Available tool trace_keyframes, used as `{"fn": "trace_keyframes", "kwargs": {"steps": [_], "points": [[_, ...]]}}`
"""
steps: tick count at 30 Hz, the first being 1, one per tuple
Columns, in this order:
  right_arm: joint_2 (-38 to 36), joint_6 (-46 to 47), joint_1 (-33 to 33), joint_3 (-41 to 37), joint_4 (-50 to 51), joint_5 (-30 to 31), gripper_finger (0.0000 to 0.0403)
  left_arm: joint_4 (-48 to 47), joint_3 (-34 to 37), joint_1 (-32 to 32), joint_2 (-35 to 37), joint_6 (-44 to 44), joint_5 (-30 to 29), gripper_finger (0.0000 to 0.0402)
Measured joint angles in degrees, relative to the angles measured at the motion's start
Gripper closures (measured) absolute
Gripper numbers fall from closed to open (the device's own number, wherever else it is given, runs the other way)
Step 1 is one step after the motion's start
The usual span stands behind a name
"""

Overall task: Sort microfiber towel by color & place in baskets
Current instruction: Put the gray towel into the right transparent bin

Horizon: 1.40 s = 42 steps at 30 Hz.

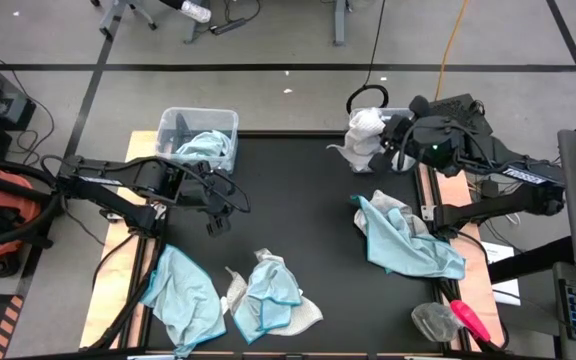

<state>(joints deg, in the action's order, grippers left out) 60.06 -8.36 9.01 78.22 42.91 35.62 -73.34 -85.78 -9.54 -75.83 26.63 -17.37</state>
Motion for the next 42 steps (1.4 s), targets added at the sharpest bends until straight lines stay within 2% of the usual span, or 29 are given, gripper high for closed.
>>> {"fn": "trace_keyframes", "kwargs": {"steps": [17, 33, 42], "points": [[-1.1, 0.4, 3.8, 0.0, 0.8, 0.1, 0.0385, 0.0, 0.0, 0.0, 0.0, 0.0, 0.3, 0.0174], [-1.1, 1.7, 3.8, 0.0, 2.7, 0.1, 0.0385, 0.0, 0.0, 0.0, 0.0, 0.0, 0.3, 0.0174], [-1.1, 3.3, 4.5, 0.0, 8.9, 0.0, 0.0385, 0.0, 0.0, 0.0, 0.0, -0.1, 0.3, 0.0174]]}}
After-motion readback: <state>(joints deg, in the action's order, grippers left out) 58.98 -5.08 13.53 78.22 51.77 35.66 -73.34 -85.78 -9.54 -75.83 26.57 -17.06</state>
